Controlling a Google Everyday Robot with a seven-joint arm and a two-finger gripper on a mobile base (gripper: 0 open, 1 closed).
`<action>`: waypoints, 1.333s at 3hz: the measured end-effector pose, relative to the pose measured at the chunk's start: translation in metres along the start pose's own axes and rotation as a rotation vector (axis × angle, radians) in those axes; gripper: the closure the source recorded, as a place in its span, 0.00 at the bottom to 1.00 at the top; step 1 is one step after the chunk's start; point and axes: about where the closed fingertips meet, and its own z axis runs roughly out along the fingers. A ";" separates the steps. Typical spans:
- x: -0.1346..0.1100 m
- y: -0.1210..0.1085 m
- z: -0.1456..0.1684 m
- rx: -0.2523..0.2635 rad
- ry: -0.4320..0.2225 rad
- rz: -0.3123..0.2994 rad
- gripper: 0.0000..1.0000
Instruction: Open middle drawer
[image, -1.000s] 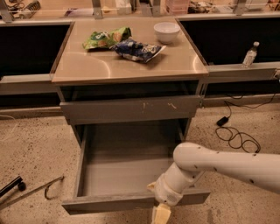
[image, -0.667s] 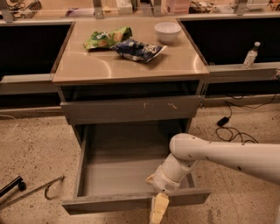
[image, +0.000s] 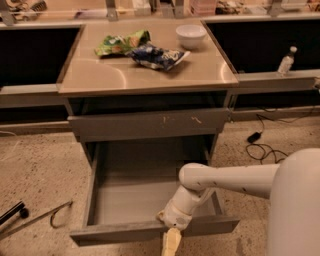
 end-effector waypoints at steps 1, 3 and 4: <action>-0.001 0.001 -0.002 0.000 0.000 0.000 0.00; -0.017 0.054 0.007 0.000 -0.122 0.038 0.00; -0.009 0.079 0.021 -0.033 -0.139 0.063 0.00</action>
Offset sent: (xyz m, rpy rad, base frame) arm -0.2422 -0.0405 0.0429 0.1040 0.2783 -0.1491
